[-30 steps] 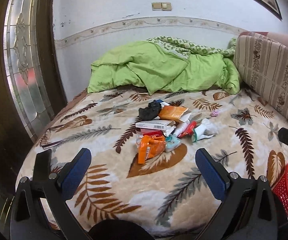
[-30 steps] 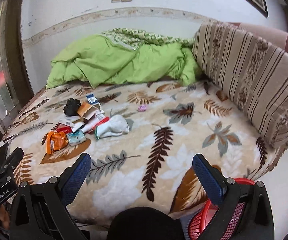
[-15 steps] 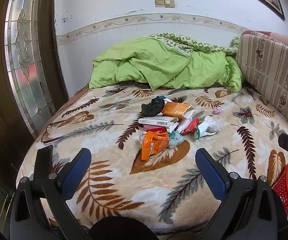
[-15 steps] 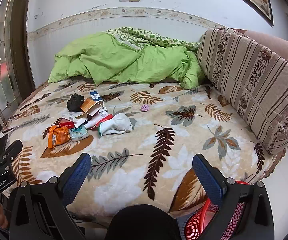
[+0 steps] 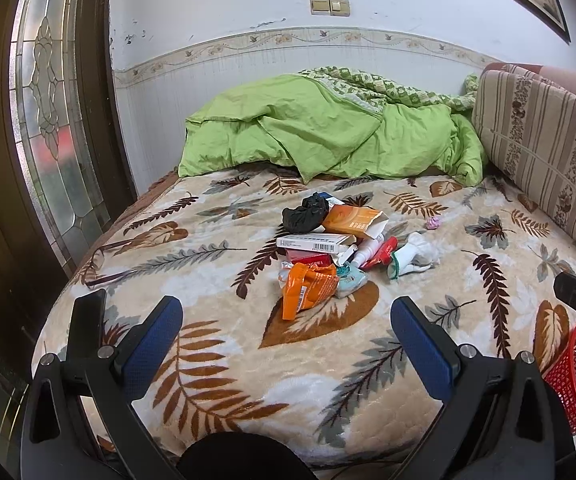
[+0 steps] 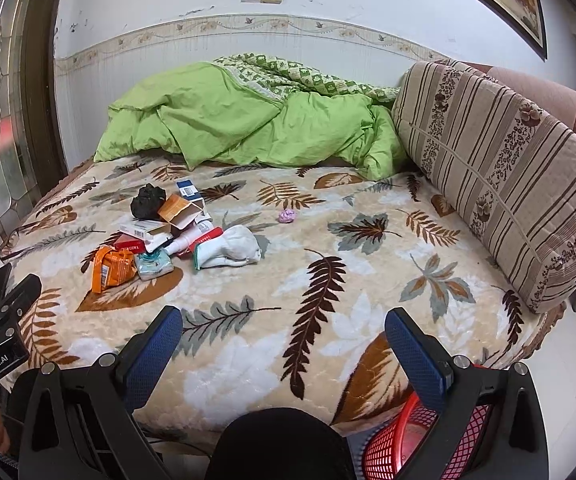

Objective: Collect trash

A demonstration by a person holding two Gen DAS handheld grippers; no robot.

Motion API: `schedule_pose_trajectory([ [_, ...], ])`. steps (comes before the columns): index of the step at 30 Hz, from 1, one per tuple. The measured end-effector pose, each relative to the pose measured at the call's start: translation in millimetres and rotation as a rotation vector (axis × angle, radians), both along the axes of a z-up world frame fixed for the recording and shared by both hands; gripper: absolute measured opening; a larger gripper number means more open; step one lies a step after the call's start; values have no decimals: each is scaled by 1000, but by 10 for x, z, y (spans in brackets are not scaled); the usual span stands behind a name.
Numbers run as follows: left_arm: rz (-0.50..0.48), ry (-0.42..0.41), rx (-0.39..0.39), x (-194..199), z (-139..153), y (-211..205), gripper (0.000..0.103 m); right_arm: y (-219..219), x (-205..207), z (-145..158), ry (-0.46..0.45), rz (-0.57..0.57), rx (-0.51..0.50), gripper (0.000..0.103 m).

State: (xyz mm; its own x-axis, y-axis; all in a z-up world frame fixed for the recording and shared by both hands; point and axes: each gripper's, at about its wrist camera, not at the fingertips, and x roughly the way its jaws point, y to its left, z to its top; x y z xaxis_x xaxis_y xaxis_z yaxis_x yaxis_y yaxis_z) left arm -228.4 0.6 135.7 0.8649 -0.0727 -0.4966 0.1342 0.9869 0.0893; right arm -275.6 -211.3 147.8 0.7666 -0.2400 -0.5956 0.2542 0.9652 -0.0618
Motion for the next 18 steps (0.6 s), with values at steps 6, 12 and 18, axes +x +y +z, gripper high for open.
schedule_pose_trajectory([
  [6, 0, 1, -2, -47, -33, 22, 103, -8, 7, 0, 10, 1, -7, 102],
  [12, -2, 1, -3, -127, -75, 35, 103, 22, 13, -3, 15, 7, -13, 102],
  [18, -1, 1, 1, -2, 9, -16, 103, 40, 20, -10, 19, 9, -17, 102],
])
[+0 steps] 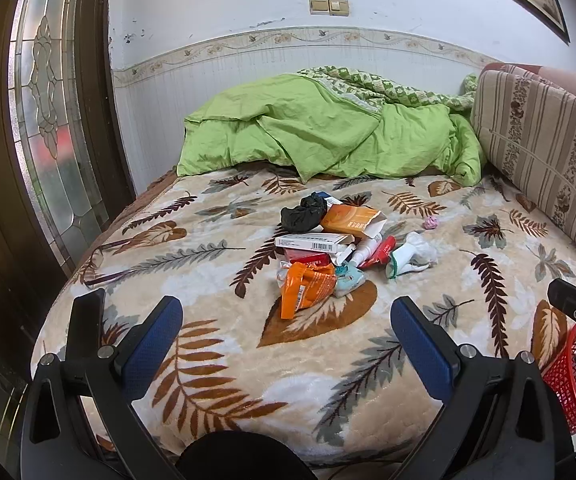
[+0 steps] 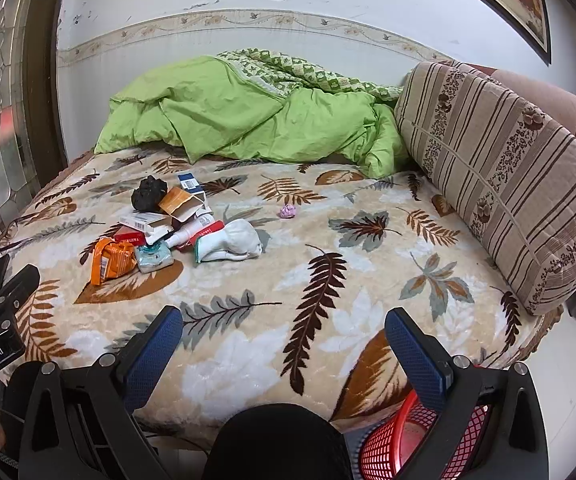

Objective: Collect trash

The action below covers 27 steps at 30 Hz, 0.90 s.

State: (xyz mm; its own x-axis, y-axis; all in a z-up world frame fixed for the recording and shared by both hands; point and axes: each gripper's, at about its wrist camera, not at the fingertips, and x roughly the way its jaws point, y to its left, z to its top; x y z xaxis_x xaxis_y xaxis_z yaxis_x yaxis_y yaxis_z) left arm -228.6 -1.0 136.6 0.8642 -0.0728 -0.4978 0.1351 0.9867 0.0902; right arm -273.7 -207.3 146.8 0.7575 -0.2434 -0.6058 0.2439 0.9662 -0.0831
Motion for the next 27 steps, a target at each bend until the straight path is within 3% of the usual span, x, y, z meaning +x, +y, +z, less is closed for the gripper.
schedule_pose_trajectory([
  [17, -14, 27, -1, -20, -62, -72, 103, -23, 21, -42, 15, 2, 12, 102],
  [27, 5, 239, -113, 536, -287, 243, 103, -189, 171, -225, 76, 36, 146, 98],
])
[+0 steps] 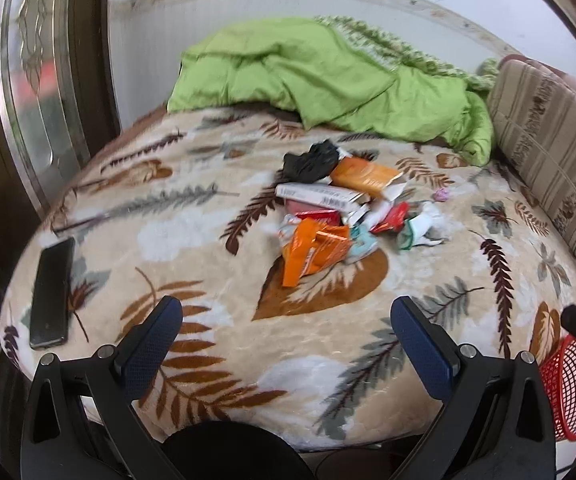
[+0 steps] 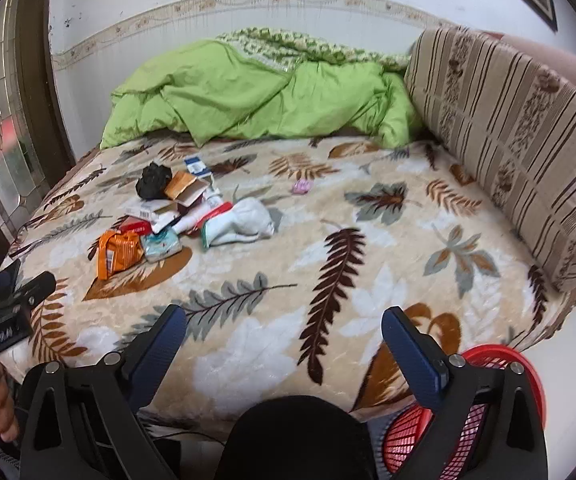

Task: Collect trash
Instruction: 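Grasp the orange wrapper with the left gripper while the right gripper grasps the white sock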

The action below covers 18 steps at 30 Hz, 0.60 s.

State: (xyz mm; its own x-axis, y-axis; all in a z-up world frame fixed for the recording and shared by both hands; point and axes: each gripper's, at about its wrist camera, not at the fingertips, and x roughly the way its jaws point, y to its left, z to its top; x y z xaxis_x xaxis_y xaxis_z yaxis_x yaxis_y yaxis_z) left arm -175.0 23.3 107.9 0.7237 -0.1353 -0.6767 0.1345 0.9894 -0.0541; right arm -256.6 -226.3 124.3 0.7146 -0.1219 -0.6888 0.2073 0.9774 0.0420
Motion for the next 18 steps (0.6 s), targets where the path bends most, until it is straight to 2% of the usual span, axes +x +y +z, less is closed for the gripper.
schedule_pose_trajectory([
  [6, -20, 64, -46, 311, -84, 56, 103, -41, 127, -125, 39, 28, 86, 90],
  [9, -49, 97, -71, 535, -157, 7, 103, -83, 183, -184, 56, 19, 108, 90],
  [16, -55, 154, -77, 1041, -416, -131, 103, -155, 267, -251, 79, -2, 121, 90],
  [18, -58, 142, -57, 1130, -465, -195, 101, -184, 298, -264, 84, -4, 123, 90],
])
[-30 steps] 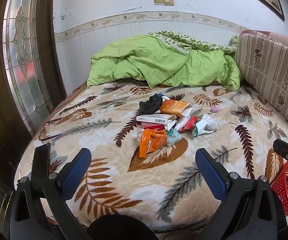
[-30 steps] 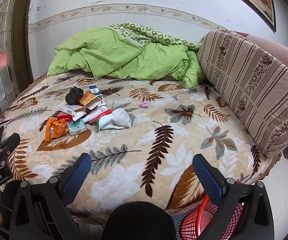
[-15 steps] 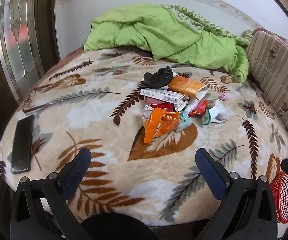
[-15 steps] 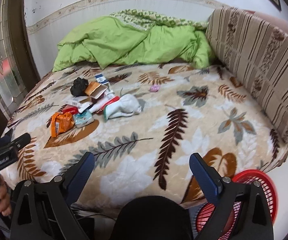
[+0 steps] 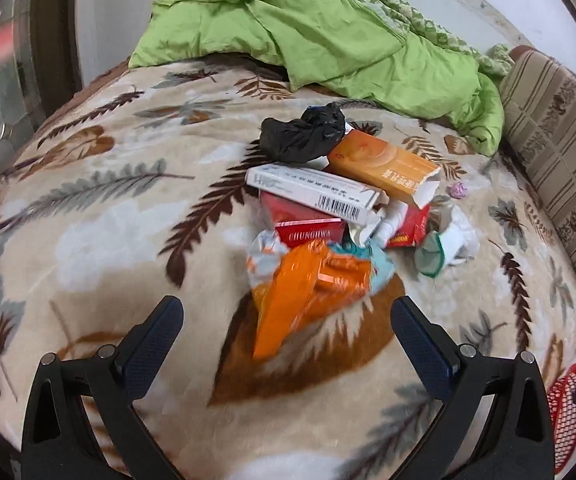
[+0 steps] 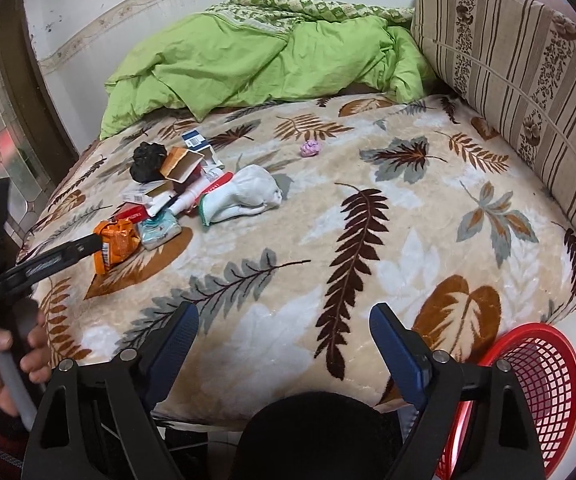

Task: Collect trash
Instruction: 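Grasp the orange wrapper with the left gripper while the right gripper grasps the white sock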

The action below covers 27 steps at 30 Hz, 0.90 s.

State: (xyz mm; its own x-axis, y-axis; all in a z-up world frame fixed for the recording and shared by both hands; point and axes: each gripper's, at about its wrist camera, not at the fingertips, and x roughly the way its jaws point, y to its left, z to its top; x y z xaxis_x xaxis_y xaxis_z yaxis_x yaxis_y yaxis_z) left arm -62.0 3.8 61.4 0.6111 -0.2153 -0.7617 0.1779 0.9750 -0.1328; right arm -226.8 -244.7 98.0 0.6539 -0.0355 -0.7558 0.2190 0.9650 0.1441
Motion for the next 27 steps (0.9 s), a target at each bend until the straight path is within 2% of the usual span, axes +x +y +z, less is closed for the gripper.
schedule_pose_trajectory([
  [2, -2, -1, 20, 80, -58, -49, 87, -32, 45, -14, 4, 2, 11, 90],
  [3, -1, 10, 11, 129, -92, -56, 82, -51, 85, -16, 5, 6, 20, 90],
  [5, 7, 36, -3, 201, -152, -50, 66, -74, 141, -12, 0, 11, 30, 90],
  [9, 13, 44, -20, 245, -217, -30, 56, -109, 354, -28, -7, 50, 77, 90],
  [11, 5, 26, -6, 214, -214, -39, 48, -129, 496, -59, -6, 68, 110, 90],
  [17, -14, -6, -25, 77, -127, -24, 47, -202, 1082, -231, 19, 102, 201, 90],
  [20, -22, -21, -36, 9, -60, -7, 47, -300, 1418, -346, 43, 71, 308, 90],
  [24, -28, -41, -43, -72, 12, 13, 47, -323, 1757, -452, 51, 41, 342, 90],
  [27, -37, -55, -39, -117, 47, 17, 47, -298, 1975, -579, 88, 22, 318, 90],
])
